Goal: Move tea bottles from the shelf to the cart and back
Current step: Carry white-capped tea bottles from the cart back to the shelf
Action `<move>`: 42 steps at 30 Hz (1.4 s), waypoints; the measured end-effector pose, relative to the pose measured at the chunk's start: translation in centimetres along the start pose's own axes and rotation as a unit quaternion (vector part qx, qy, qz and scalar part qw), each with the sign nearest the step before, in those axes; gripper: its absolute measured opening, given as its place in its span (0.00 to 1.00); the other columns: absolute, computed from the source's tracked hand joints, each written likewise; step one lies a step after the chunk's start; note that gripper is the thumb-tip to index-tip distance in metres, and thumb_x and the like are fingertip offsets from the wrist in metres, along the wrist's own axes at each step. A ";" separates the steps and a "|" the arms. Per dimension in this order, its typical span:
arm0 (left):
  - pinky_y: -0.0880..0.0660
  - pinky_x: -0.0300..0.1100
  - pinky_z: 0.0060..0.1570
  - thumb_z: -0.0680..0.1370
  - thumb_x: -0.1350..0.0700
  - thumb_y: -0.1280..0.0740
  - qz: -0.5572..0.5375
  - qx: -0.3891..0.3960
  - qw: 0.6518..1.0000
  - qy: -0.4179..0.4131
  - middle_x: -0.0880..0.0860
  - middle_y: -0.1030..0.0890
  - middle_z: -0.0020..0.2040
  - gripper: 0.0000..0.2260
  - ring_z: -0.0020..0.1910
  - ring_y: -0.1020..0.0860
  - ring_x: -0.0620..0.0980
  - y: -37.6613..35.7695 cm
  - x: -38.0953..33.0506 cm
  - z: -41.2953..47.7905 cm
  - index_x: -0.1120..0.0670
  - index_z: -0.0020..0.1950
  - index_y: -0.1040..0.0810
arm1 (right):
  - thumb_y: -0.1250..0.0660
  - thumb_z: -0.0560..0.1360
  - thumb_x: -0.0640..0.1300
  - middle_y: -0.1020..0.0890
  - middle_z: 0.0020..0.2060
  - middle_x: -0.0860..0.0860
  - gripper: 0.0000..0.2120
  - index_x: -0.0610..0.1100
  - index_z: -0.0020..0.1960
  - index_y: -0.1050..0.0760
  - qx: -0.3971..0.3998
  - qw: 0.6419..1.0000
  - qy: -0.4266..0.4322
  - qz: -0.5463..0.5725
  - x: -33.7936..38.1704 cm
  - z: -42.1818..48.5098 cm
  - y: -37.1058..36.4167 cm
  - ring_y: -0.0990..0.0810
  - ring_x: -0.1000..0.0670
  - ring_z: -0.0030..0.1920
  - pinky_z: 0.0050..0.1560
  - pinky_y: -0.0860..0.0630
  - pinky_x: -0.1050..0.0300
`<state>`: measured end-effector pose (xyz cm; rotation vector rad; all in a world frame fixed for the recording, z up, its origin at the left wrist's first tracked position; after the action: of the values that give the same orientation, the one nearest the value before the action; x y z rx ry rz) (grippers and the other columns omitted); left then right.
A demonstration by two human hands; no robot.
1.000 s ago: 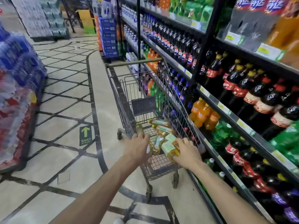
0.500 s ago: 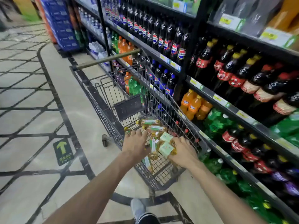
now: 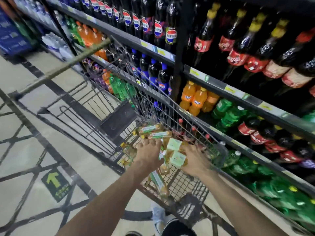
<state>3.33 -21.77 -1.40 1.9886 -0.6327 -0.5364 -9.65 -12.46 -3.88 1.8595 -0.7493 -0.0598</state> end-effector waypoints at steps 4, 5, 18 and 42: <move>0.39 0.60 0.74 0.80 0.47 0.33 0.013 0.046 0.998 -0.031 0.58 0.36 0.76 0.32 0.75 0.37 0.59 -1.3 0.1 3.5 0.52 0.79 0.44 | 0.24 0.71 0.53 0.34 0.71 0.47 0.40 0.47 0.75 0.40 -0.001 1.000 -0.027 0.004 -0.7 1.9 -0.9 0.33 0.45 0.69 0.63 0.27 0.51; 0.39 0.60 0.74 0.80 0.47 0.33 0.024 0.059 0.997 -0.045 0.58 0.37 0.76 0.33 0.75 0.37 0.59 -1.7 0.1 4.4 0.52 0.79 0.44 | 0.24 0.71 0.54 0.36 0.74 0.46 0.42 0.47 0.77 0.42 0.007 0.999 -0.039 0.004 -0.9 2.4 -1.4 0.34 0.44 0.72 0.64 0.27 0.50; 0.38 0.59 0.74 0.80 0.48 0.34 0.064 0.113 0.979 -0.158 0.57 0.40 0.78 0.33 0.76 0.39 0.59 -10.9 0.7 17.1 0.54 0.80 0.46 | 0.24 0.68 0.45 0.39 0.72 0.46 0.43 0.48 0.77 0.43 0.080 0.982 -0.173 0.016 -5.5 8.7 -12.0 0.35 0.45 0.69 0.69 0.33 0.45; 0.33 0.60 0.68 0.70 0.47 0.23 0.008 0.078 0.982 -0.171 0.58 0.39 0.72 0.40 0.71 0.36 0.60 -20.4 -0.8 28.0 0.47 0.77 0.40 | 0.24 0.62 0.35 0.30 0.67 0.46 0.40 0.44 0.71 0.36 0.000 0.990 -0.130 -0.047 -9.0 13.1 -20.2 0.31 0.42 0.69 0.71 0.35 0.44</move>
<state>-9.76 -31.09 -32.10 2.0528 -0.9236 -0.8519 -12.39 -14.06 -29.40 1.9081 -0.8383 -0.3680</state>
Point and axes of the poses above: each hand's wrist, its own z-axis towards the middle knuckle, its own y-axis out of the back of the hand, x = y × z, the point moved 10 cm from there along z, towards the middle knuckle
